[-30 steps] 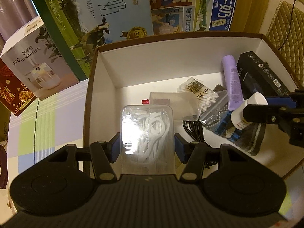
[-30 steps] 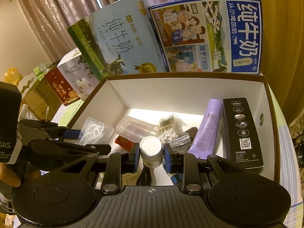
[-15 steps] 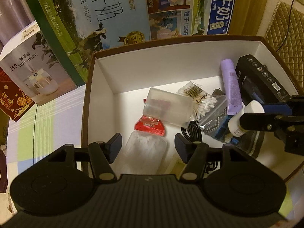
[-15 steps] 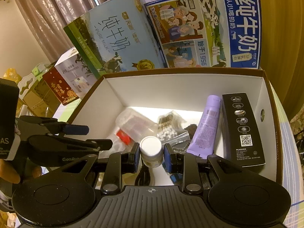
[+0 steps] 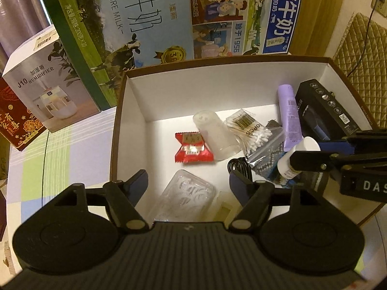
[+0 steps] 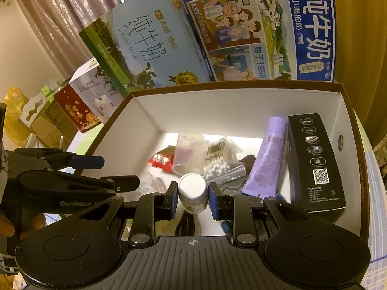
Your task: Organize objects
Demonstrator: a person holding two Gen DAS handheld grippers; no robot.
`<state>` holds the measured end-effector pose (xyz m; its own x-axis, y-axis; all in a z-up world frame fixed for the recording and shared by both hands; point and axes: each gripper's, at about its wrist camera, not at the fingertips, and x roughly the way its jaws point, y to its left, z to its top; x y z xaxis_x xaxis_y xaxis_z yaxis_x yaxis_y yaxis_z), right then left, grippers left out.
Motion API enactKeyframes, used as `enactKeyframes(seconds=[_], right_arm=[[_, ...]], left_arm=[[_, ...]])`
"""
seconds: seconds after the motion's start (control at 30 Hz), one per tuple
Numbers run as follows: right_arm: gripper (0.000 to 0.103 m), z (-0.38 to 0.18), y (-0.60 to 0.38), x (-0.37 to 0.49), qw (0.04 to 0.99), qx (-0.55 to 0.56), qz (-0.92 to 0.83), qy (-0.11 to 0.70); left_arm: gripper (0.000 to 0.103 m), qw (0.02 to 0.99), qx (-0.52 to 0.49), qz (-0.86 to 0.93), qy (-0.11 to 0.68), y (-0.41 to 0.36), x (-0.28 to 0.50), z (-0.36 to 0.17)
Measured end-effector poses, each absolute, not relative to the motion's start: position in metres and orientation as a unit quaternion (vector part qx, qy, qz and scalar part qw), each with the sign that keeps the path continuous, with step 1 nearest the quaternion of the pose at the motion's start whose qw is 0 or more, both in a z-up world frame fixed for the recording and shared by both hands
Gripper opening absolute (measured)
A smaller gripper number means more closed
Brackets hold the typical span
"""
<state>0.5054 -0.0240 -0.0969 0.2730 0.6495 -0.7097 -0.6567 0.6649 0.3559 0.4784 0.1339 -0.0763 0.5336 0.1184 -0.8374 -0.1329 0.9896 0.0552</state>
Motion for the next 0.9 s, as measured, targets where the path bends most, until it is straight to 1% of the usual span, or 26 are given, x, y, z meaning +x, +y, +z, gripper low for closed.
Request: enactKeyframes(seconds=[0.07,0.1,0.13,0.27,0.3,0.37,0.43,0.47,0.53,0.57,0.6,0.67,0.77,0.9], right_arm=[[0.034,-0.097,-0.024,0.506,0.799,-0.004,0.408,0.441],[0.05,-0.096,-0.024,0.506,0.801,-0.002,0.408,0.439],[0.06,-0.095,-0.025,0.505,0.805,-0.001,0.403,0.435],[0.062,-0.091,-0.029,0.504,0.811,0.0,0.399,0.428],[0.064,-0.091,-0.03,0.505,0.811,0.002,0.398,0.428],[0.069,-0.091,-0.034,0.505,0.812,0.008,0.394,0.431],[0.078,-0.089,-0.039,0.504,0.814,0.012,0.39,0.431],[0.081,-0.089,-0.041,0.503,0.815,0.014,0.388,0.431],[0.092,-0.086,-0.047,0.5,0.818,0.018,0.382,0.429],[0.094,-0.085,-0.05,0.498,0.82,0.018,0.381,0.428],[0.099,-0.083,-0.052,0.496,0.821,0.017,0.38,0.426],[0.101,-0.079,-0.058,0.491,0.825,0.011,0.378,0.42],[0.101,-0.076,-0.065,0.484,0.832,-0.002,0.369,0.415],[0.101,-0.075,-0.076,0.474,0.839,-0.009,0.356,0.411]], left_arm=[[0.077,0.877,-0.011,0.072,0.475,0.134,0.477,-0.074],[0.078,0.878,-0.013,0.071,0.473,0.134,0.476,-0.073],[0.08,0.879,-0.015,0.07,0.471,0.134,0.475,-0.072],[0.084,0.882,-0.022,0.071,0.465,0.135,0.471,-0.068],[0.085,0.883,-0.024,0.072,0.463,0.135,0.47,-0.067],[0.086,0.884,-0.029,0.072,0.46,0.136,0.467,-0.064],[0.087,0.885,-0.032,0.073,0.458,0.136,0.464,-0.061],[0.089,0.886,-0.033,0.074,0.457,0.136,0.462,-0.06],[0.092,0.887,-0.037,0.077,0.454,0.135,0.458,-0.057],[0.094,0.888,-0.039,0.078,0.452,0.135,0.456,-0.055],[0.094,0.889,-0.041,0.078,0.45,0.135,0.453,-0.053],[0.099,0.89,-0.043,0.079,0.448,0.133,0.447,-0.05],[0.102,0.89,-0.044,0.083,0.446,0.13,0.44,-0.045],[0.102,0.89,-0.054,0.083,0.444,0.128,0.427,-0.038]])
